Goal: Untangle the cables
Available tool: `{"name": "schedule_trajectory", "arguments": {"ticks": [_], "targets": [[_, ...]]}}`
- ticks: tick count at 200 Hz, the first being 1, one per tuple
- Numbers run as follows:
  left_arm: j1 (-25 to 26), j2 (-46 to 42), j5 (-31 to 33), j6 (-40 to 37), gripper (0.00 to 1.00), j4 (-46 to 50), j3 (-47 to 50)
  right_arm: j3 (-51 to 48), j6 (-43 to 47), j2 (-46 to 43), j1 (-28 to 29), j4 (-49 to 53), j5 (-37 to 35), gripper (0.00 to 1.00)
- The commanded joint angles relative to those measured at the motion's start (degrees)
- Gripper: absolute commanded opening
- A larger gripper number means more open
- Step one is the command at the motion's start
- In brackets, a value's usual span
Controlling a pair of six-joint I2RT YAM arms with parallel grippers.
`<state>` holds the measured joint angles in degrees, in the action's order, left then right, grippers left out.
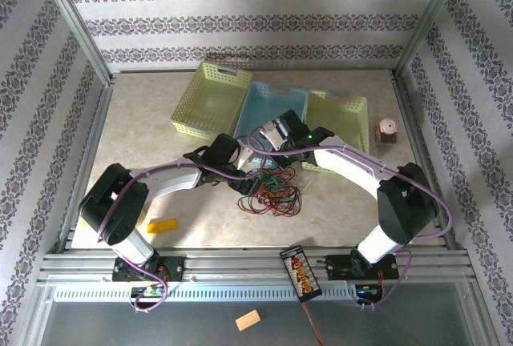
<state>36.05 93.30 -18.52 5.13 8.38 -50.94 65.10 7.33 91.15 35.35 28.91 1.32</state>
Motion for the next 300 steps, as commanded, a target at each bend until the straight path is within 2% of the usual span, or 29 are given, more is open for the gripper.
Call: {"name": "schedule_trajectory", "arguments": {"ticks": [1, 63, 113, 127, 139, 177, 216, 241, 280, 300], "targets": [[0.9, 1.3, -1.8, -0.9, 0.99, 0.0, -2.2, -0.8, -0.4, -3.6, -0.3, -1.4, 1.1, 0.00], [2.1, 6.8, -2.6, -2.0, 1.00, -0.9, -6.3, -2.5, -3.0, -9.6, -0.4, -4.0, -0.1, 0.00], [2.7, 10.5, -2.5, -1.7, 0.83, -2.0, -7.2, -4.3, -5.9, -15.5, -1.4, -9.9, -5.5, 0.00], [2.6, 11.1, -2.3, -1.8, 0.74, -2.6, -7.0, -5.1, -7.5, -17.4, -2.0, -11.9, -6.9, 0.00], [2.6, 11.7, -2.2, -1.7, 0.61, -3.0, -6.7, -5.9, -9.6, -19.2, -2.9, -13.9, -8.0, 0.00], [2.6, 12.3, -1.0, -1.2, 0.27, -4.2, -5.6, -8.5, -16.8, -25.0, -7.6, -19.0, -11.3, 0.00], [2.5, 11.4, 1.0, -0.6, 0.00, -4.8, -4.1, -12.1, -25.2, -31.6, -15.1, -22.7, -12.0, 0.00], [2.6, 10.4, 1.7, -0.1, 0.00, -5.1, -2.8, -13.9, -29.0, -34.8, -18.8, -24.2, -9.7, 0.00], [1.7, 8.6, 3.8, 1.5, 0.00, -5.7, -0.3, -15.2, -30.6, -38.6, -20.2, -26.1, -11.7, 0.00], [1.2, 7.2, 4.9, 2.3, 0.00, -6.3, 1.2, -14.7, -29.0, -39.0, -20.1, -27.2, -7.3, 0.00]]}}
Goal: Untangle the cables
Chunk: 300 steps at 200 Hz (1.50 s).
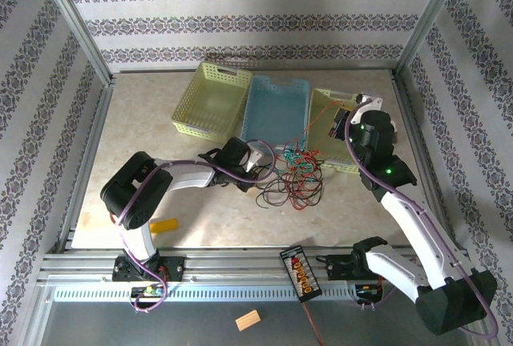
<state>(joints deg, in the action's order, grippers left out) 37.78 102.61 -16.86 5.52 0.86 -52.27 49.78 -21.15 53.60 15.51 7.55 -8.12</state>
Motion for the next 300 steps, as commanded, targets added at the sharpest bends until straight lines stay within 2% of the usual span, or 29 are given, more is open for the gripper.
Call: {"name": "schedule_trajectory", "arguments": {"ticks": [1, 25, 34, 39, 50, 54, 55, 61, 68, 86, 118, 139, 160, 176, 188, 205, 211, 214, 223, 230, 246, 260, 300], "targets": [[-0.5, -2.3, 3.2, 1.9, 0.00, 1.2, 2.7, 0.6, -0.4, -1.4, -0.3, -5.8, 2.6, 0.00], [-0.5, -5.7, 2.2, 1.7, 0.00, 1.3, 3.5, 2.4, 5.4, 0.0, 3.0, -3.7, 11.2, 0.00], [-0.5, -7.9, 0.8, 1.5, 0.20, 0.9, 3.9, 3.3, 8.2, 0.8, 5.5, -1.2, 14.5, 0.00], [-0.5, -9.2, 0.0, 1.4, 0.36, 0.4, 4.1, 3.7, 9.5, 1.3, 7.1, 0.5, 15.6, 0.00], [-0.5, -12.1, -1.3, 1.2, 0.54, -0.3, 4.4, 4.3, 11.8, 2.2, 11.1, 3.6, 17.3, 0.00], [-0.5, -13.1, -1.5, 1.1, 0.64, -0.5, 4.4, 4.3, 12.5, 2.6, 12.3, 4.6, 18.0, 0.00], [-0.5, -13.4, -1.5, 1.1, 0.69, -0.4, 4.4, 4.4, 12.6, 2.6, 12.7, 4.8, 18.3, 0.00], [-0.5, -15.1, -1.6, 1.0, 0.80, -0.6, 4.5, 4.4, 12.9, 3.0, 14.4, 6.0, 19.1, 0.00], [-0.5, -16.8, -1.6, 1.0, 0.90, -0.8, 4.4, 4.2, 12.8, 3.5, 16.3, 6.8, 20.6, 0.00], [-0.5, -20.5, -2.3, 0.9, 0.97, -1.0, 4.1, 3.4, 11.9, 4.2, 19.7, 7.7, 22.1, 0.00], [-0.5, -22.8, -4.2, -0.4, 0.99, 1.0, 0.3, 2.5, 10.3, 6.0, 20.3, 7.2, 26.5, 0.00], [-0.5, -22.3, -4.8, -1.4, 0.97, 1.4, -2.6, 3.1, 10.2, 7.7, 19.6, 7.6, 29.8, 0.00], [-0.5, -20.1, -8.1, -2.1, 0.81, 1.3, -6.1, 3.7, 9.9, 9.6, 18.6, 8.4, 33.1, 0.00], [-0.4, -17.8, -10.8, -2.1, 0.56, 2.5, -9.4, 3.9, 9.2, 10.5, 18.0, 8.4, 34.1, 0.00], [-0.4, -16.3, -12.0, -2.0, 0.31, 2.9, -11.0, 3.9, 8.7, 10.8, 17.4, 8.0, 34.4, 0.00], [-0.5, -14.9, -10.5, -1.5, 0.00, 2.5, -12.2, 3.4, 7.3, 10.3, 16.0, 6.7, 34.2, 0.00], [-0.5, -14.6, -8.4, -1.0, 0.00, 2.4, -12.5, 3.0, 6.5, 9.8, 15.5, 6.5, 33.4, 0.02], [-0.5, -14.5, -7.1, -0.5, 0.00, 2.2, -12.6, 2.8, 6.0, 9.7, 15.2, 6.5, 32.5, 0.13], [-0.8, -14.6, -3.7, 1.4, 0.00, 1.4, -12.9, 1.6, 4.6, 9.1, 14.2, 6.8, 29.9, 0.54], [-1.3, -15.0, -3.0, 3.1, 0.00, -0.2, -12.7, 0.3, 4.0, 8.8, 13.4, 7.2, 27.8, 0.67], [-2.4, -16.9, -6.8, 7.1, 0.00, -5.7, -11.1, -3.5, 2.6, 7.9, 12.5, 7.6, 22.6, 0.77], [-2.5, -17.8, -10.2, 8.1, 0.00, -7.0, -11.0, -6.6, 1.3, 8.1, 12.4, 7.6, 19.9, 0.85], [-2.5, -18.9, -14.5, 8.7, 0.00, -6.3, -9.5, -11.0, -0.9, 13.4, 12.2, 6.5, 15.0, 0.88]]}}
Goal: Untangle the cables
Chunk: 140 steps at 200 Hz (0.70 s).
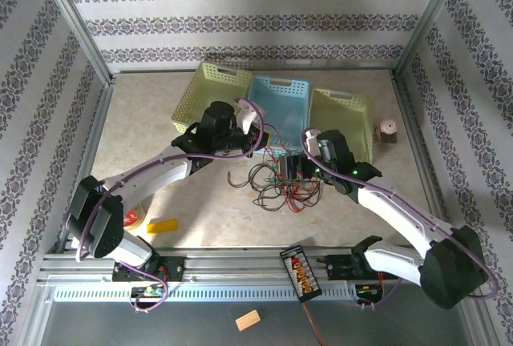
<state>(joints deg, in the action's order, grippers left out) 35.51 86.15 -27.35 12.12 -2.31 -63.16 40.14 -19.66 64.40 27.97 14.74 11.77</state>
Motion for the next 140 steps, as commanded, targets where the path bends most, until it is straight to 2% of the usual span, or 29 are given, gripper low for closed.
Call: {"name": "schedule_trajectory", "arguments": {"ticks": [1, 24, 36, 47, 52, 59, 73, 94, 121, 140], "targets": [[-0.3, -2.5, -4.1, 2.1, 0.00, -3.1, 1.4, -1.4, -2.3, 2.8, -0.3, -0.7, -4.9, 0.88], [-0.3, -3.8, -5.9, 2.7, 0.00, -1.9, 1.5, -0.1, -1.7, 9.1, -0.5, -1.3, -4.0, 0.88], [-0.3, -5.0, -6.3, 3.1, 0.00, -1.7, 1.5, 0.8, -1.5, 12.6, -0.5, -1.6, -4.9, 0.84], [-0.3, -6.5, -5.4, 3.2, 0.00, -1.3, 1.5, 1.7, -1.4, 15.4, -0.7, -1.9, -4.4, 0.68], [-0.3, -7.5, -4.4, 3.3, 0.00, -1.3, 1.5, 2.1, -1.4, 16.6, -0.9, -1.8, -3.7, 0.54], [-0.3, -8.9, -2.9, 3.4, 0.00, -1.5, 1.7, 2.7, -1.5, 18.2, -1.0, -1.4, -3.4, 0.40], [-0.8, -11.8, -0.4, 4.5, 0.00, -2.7, 1.8, 2.6, -2.1, 20.3, -1.0, -1.3, -2.3, 0.25], [-1.9, -15.1, 2.4, 6.4, 0.00, -3.3, 0.5, 1.3, -3.2, 21.9, -1.0, -1.9, -0.9, 0.22], [-3.1, -19.0, 8.7, 5.9, 0.00, -4.7, -1.3, -0.9, -4.4, 21.7, -1.2, -2.1, -2.6, 0.27], [-3.9, -21.6, 14.2, 4.3, 0.00, -7.1, -2.7, -2.5, -5.5, 21.1, -2.1, -3.0, -2.5, 0.26]]}}
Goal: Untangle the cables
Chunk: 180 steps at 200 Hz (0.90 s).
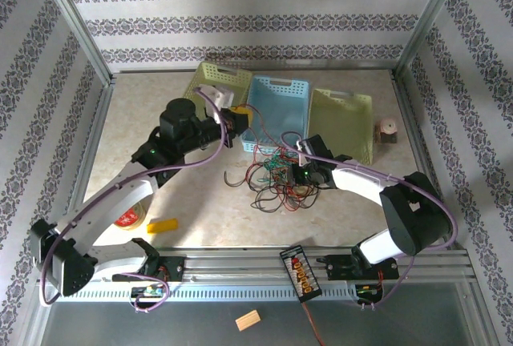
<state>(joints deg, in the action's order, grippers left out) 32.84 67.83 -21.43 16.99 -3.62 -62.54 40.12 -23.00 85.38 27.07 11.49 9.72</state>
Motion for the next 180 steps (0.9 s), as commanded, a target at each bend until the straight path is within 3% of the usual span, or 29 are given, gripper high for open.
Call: {"name": "schedule_trajectory", "arguments": {"ticks": [1, 52, 87, 105, 130, 180], "targets": [[-1.2, -3.4, 8.6, -0.7, 0.00, -5.9, -3.4, -2.6, -2.2, 0.1, -1.2, 0.2, -0.4, 0.26], [-4.0, -3.9, 16.4, -3.3, 0.00, -13.2, -8.5, -2.7, -1.7, 0.2, -1.5, -0.3, 1.1, 0.22], [-8.5, 5.7, 24.3, -6.1, 0.00, -3.3, -19.7, -2.3, 0.0, -2.5, -0.6, -0.9, 1.5, 0.25], [-13.9, 11.8, 25.9, -0.4, 0.00, 2.6, -24.7, -2.5, 0.6, -6.0, 0.1, -1.0, 0.6, 0.37], [-19.2, 20.8, 21.6, 3.4, 0.00, 5.3, -28.3, -3.5, 1.8, -11.2, 1.6, -0.8, -2.3, 0.48], [-21.8, 37.7, 9.7, 3.7, 0.00, 4.4, -31.7, -5.2, 2.1, -18.1, 2.1, 0.5, -5.7, 0.51]]}}
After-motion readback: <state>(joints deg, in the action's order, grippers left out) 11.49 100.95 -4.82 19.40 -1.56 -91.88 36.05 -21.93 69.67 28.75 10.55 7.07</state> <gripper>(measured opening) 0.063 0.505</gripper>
